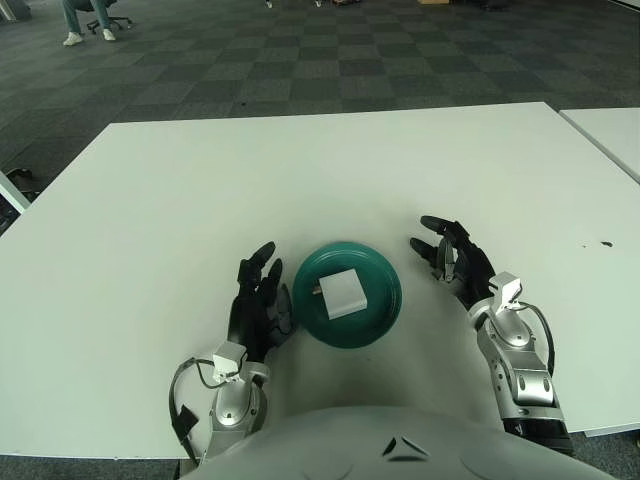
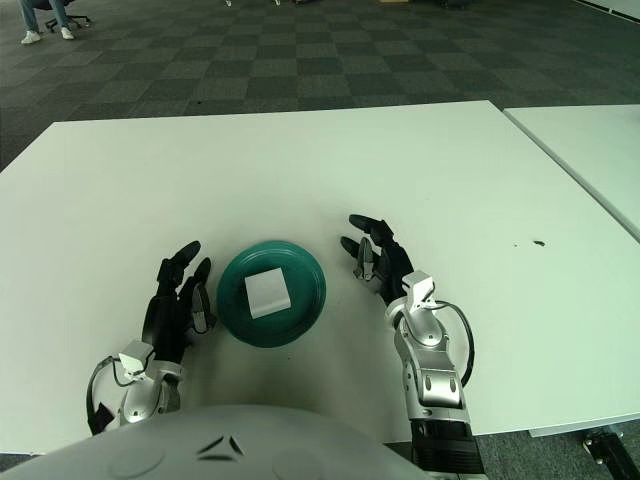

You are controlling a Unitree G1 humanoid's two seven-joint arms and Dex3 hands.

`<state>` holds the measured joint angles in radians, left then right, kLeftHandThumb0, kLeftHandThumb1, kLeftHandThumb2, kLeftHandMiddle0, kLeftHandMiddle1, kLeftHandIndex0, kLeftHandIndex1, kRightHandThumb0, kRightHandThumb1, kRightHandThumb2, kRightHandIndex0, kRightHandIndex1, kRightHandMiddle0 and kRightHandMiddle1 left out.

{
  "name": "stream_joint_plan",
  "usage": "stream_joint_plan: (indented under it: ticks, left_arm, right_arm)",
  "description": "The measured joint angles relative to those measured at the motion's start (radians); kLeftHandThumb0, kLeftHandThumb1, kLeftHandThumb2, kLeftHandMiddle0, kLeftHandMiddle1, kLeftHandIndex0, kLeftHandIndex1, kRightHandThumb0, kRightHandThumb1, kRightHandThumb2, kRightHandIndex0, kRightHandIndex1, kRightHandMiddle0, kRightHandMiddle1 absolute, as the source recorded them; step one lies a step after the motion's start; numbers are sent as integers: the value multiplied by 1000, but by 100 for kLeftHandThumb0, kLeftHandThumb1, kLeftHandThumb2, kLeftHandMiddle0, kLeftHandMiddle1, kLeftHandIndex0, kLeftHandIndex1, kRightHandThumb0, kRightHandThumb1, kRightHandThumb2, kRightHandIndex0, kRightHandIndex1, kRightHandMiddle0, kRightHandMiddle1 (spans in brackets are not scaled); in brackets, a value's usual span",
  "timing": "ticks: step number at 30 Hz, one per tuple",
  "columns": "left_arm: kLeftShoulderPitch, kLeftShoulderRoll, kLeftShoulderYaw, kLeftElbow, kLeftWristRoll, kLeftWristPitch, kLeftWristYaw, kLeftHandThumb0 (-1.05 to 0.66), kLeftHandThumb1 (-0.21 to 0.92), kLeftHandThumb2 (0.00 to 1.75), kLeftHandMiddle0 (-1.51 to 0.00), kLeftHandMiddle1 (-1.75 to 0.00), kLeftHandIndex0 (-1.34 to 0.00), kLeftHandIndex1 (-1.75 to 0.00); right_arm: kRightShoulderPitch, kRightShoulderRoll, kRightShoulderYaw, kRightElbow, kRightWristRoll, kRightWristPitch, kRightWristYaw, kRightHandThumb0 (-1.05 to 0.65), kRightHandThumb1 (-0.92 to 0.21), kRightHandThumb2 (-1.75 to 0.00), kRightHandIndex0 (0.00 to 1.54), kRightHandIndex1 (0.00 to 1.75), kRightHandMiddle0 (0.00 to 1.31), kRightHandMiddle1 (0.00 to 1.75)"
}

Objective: Put the charger into the plate.

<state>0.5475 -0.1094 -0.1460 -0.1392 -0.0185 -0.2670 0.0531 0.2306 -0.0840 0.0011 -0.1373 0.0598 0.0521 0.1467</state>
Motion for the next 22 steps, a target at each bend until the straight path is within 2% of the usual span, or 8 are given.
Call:
stream_joint_plan:
  ticks: [10, 22]
  left_arm:
    - [16, 3, 0, -19, -1, 13, -2, -87, 92, 101, -35, 0, 0, -78]
    - [31, 12, -1, -33, 11, 16, -2, -89, 92, 101, -32, 0, 0, -74]
  right_arm:
    - [62, 40, 59, 19, -94, -137, -103, -82, -92, -88, 33, 0, 0, 50]
    - [53, 80, 69, 138, -114, -254, -160, -82, -92, -84, 20, 0, 0, 39]
